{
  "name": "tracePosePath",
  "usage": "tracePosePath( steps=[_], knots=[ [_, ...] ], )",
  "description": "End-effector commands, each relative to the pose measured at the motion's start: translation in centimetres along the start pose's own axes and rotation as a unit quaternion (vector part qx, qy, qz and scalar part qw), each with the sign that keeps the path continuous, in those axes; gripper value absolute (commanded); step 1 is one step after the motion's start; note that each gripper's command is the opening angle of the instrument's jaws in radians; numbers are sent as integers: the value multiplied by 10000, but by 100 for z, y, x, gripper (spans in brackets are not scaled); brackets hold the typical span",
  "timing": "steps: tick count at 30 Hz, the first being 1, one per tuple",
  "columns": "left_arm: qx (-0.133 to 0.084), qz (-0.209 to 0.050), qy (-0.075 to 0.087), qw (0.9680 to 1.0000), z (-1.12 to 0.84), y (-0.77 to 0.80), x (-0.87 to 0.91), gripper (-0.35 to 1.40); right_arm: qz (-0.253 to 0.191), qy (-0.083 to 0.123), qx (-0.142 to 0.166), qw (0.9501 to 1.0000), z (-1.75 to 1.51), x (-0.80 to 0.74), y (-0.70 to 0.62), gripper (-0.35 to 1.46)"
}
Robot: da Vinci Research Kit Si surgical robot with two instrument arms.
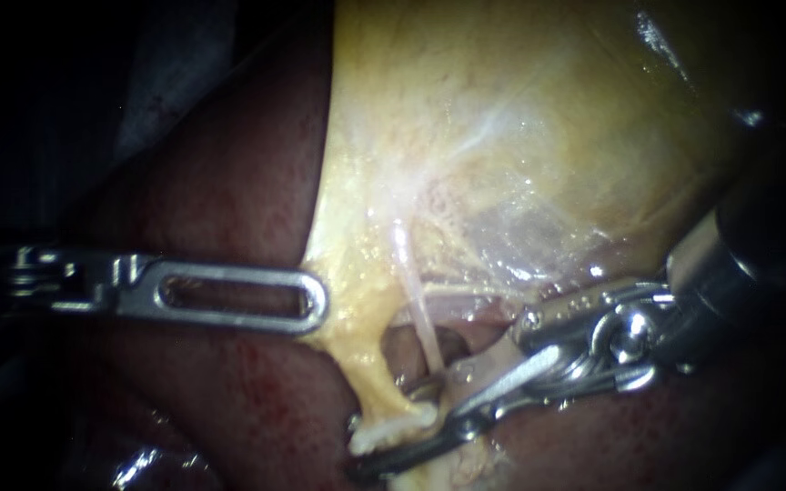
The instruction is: Going back first clip left tube
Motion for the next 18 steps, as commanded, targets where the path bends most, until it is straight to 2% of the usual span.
tracePosePath(
  steps=[1, 5, 18],
  knots=[
    [0, 0, 1, 10000, 0, 0, 0, -35, -30, 22, -28, 10000, 0, 0, 0, 36],
    [0, 0, 1, 10000, 0, 0, 0, -35, -54, 156, -213, 9996, -3, 1, 0, 37],
    [0, 1, 2, 10000, -1, 0, 0, -35, -163, 292, -348, 9988, -37, 4, 1, 37]
  ],
)
